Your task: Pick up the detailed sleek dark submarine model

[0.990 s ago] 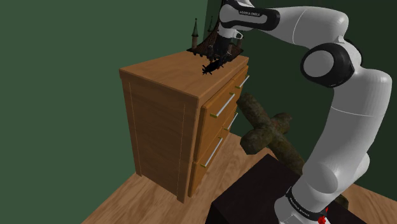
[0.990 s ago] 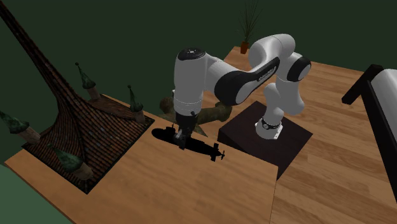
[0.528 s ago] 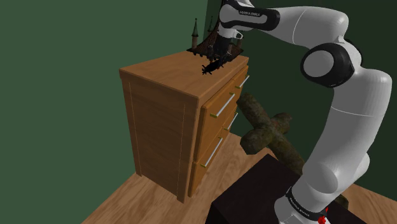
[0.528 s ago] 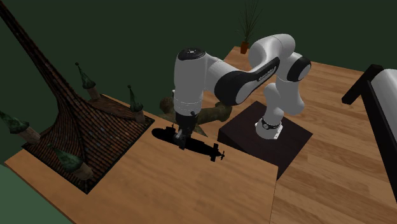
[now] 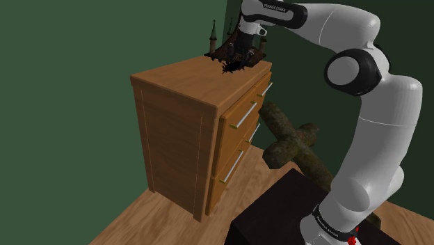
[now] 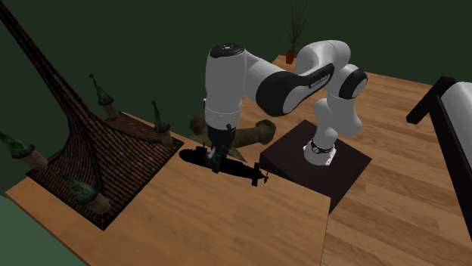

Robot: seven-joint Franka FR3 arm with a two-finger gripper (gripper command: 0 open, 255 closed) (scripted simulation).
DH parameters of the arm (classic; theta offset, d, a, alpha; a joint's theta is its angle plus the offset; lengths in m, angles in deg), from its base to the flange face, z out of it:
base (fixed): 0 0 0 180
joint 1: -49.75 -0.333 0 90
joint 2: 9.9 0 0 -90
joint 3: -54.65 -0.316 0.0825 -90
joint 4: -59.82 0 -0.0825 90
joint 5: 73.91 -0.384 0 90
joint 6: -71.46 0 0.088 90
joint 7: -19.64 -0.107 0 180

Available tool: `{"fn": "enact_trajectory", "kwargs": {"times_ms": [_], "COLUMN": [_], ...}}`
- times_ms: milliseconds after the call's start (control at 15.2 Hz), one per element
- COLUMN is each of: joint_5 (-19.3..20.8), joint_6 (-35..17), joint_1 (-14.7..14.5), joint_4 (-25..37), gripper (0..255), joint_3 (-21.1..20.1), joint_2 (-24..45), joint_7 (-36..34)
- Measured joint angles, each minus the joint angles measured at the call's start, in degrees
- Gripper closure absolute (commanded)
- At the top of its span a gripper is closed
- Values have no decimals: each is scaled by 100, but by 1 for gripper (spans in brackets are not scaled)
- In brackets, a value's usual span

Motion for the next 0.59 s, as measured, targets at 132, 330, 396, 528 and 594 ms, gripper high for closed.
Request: {"fn": "enact_trajectory", "kwargs": {"times_ms": [132, 330, 396, 528, 594], "joint_5": [7, 24, 35, 54, 58], "joint_6": [202, 537, 661, 924, 1015], "joint_1": [-5, -20, -34, -56, -57], "joint_4": [277, 778, 989, 1418, 1566], "gripper": [255, 255, 255, 255, 255], "joint_3": [0, -1, -3, -4, -3], "joint_2": [75, 242, 327, 493, 551], "joint_7": [-7, -18, -34, -50, -47]}}
